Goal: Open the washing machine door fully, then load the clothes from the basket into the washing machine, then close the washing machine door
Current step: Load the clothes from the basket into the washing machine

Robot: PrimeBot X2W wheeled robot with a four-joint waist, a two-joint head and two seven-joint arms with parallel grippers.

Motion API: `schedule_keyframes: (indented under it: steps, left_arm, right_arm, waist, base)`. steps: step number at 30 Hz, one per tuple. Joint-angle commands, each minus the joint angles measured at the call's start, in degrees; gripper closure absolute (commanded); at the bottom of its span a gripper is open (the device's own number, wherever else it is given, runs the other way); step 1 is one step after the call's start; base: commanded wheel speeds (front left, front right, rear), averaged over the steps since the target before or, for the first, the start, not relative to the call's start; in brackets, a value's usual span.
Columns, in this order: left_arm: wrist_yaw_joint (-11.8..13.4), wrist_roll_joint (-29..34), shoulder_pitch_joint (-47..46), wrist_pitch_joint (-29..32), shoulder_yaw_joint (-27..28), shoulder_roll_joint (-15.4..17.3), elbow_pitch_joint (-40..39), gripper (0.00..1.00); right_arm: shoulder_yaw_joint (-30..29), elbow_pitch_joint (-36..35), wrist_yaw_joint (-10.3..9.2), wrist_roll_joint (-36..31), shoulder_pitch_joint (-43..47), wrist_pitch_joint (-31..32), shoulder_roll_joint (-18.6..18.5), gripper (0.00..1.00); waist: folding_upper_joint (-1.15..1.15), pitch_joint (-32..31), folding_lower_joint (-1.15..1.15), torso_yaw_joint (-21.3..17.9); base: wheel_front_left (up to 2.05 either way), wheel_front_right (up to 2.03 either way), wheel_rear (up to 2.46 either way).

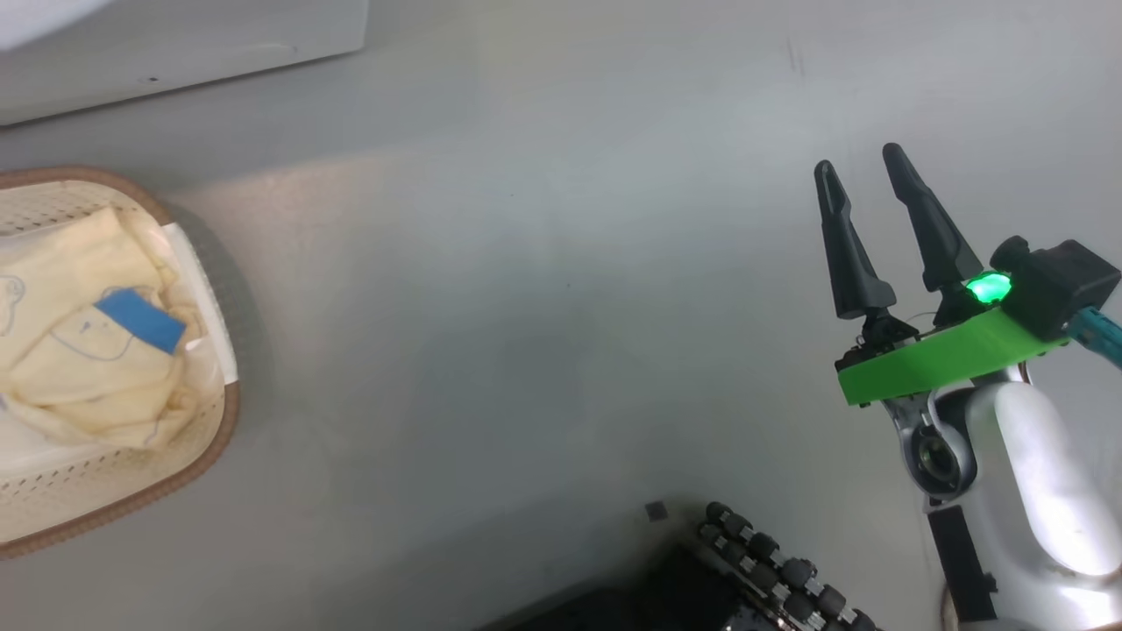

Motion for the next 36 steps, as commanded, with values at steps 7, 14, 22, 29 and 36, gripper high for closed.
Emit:
schedule_keyframes:
  steps: [7,14,22,29,36]
  left_arm:
    - [0.23,-1.64,8.41,-5.71,-0.08,-2.33,-1.63,0.00]
    - [0.98,-4.10,22.79,-11.32,0.55,-6.94,-7.03,0.00]
    - [5.28,-4.21,40.68,-12.99,1.16,-10.34,-20.09,0.00]
    - [10.14,-2.22,57.43,-13.35,1.37,-12.77,-34.87,0.00]
    - [13.42,-0.78,70.68,-13.40,1.18,-14.15,-43.58,0.00]
  right_arm:
    - [-1.97,-2.79,-0.01,-2.53,2.76,0.03,-0.40,0.00]
    - [-4.30,-4.78,-0.01,-4.76,6.15,2.11,-0.40,0.00]
    - [-6.08,-6.90,-0.01,-7.04,9.83,4.68,-0.40,0.00]
    - [-6.37,-9.62,-0.01,-9.00,12.65,7.46,-1.12,0.00]
    - [-6.53,-11.71,-0.01,-9.57,15.23,10.37,-2.96,0.00]
  waist:
    - [0.00,-6.73,0.00,4.66]
    - [0.00,-14.94,0.00,7.73]
    - [0.00,-21.56,0.00,9.30]
    - [0.00,-26.92,0.00,10.51]
    - [0.00,-31.88,0.00,11.63]
  base:
    - [0.00,0.00,0.00]
    - [0.00,0.00,0.00]
    - [0.00,0.00,0.00]
    - [0.00,0.00,0.00]
    - [0.00,0.00,0.00]
